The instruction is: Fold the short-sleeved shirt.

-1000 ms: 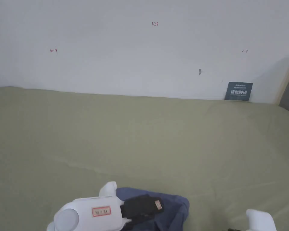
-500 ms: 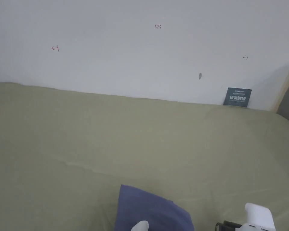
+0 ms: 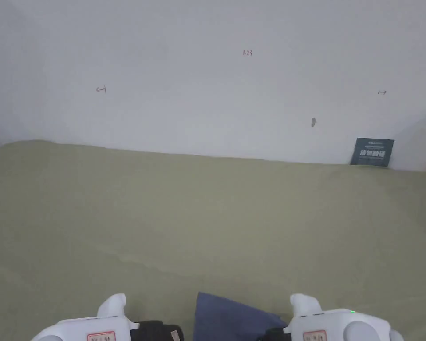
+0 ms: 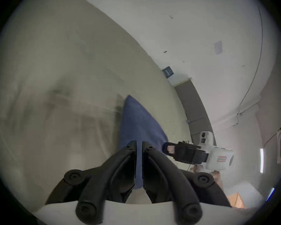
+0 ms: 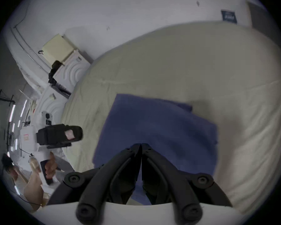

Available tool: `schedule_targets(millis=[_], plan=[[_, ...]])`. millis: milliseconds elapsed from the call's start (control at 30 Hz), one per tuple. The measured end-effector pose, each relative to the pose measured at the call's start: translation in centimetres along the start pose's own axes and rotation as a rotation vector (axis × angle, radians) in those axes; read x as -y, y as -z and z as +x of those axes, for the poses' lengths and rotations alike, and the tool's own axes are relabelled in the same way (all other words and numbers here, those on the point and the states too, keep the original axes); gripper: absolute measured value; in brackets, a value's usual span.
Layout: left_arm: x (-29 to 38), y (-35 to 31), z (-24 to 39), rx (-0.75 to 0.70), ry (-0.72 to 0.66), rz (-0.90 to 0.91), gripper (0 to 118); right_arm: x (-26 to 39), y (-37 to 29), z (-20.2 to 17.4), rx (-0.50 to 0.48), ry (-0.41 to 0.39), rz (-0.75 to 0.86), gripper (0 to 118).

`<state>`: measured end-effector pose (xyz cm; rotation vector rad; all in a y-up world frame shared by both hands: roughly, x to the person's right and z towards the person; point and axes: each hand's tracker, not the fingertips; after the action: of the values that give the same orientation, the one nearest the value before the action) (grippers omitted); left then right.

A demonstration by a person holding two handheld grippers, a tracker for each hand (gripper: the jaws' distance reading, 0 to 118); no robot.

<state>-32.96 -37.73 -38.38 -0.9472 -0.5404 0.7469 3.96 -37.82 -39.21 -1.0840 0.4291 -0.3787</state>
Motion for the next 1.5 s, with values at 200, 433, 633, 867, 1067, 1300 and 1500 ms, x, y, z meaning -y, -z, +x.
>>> schedule_targets(millis=[200, 433, 633, 867, 1067, 1300, 1500], plan=[[-0.8, 1.5, -1.0, 0.112, -0.01, -0.072, 39, 1.7, 1.1, 1.1, 0.097, -0.01, 0.021, 7], [-0.7, 7.3, -1.1, 0.225, -0.007, -0.257, 118, 1.4, 1.3, 0.8, 0.105, -0.03, 0.011, 7], [1.4, 9.8, -0.3, 0.214, -0.036, -0.242, 82, 1.6, 1.0, 1.4, 0.083, -0.007, 0.03, 7], [2.0, 8.9, -2.5, 0.104, -0.101, -0.228, 36, 1.7, 0.8, -0.2, 0.106, -0.024, 0.057, 7], [0.1, 6.5, -2.9, 0.138, -0.064, -0.191, 36, 1.3, 1.1, -5.4, 0.234, -0.11, 0.114, 7], [-6.8, -3.7, -9.8, 0.03, -0.034, -0.056, 36, 0.6, 5.7, -17.7, 0.333, -0.219, 0.35, 8], [-13.0, -17.3, -18.4, -0.158, -0.035, 0.064, 36, 0.3, 12.6, -31.5, 0.412, -0.148, 0.479, 9]])
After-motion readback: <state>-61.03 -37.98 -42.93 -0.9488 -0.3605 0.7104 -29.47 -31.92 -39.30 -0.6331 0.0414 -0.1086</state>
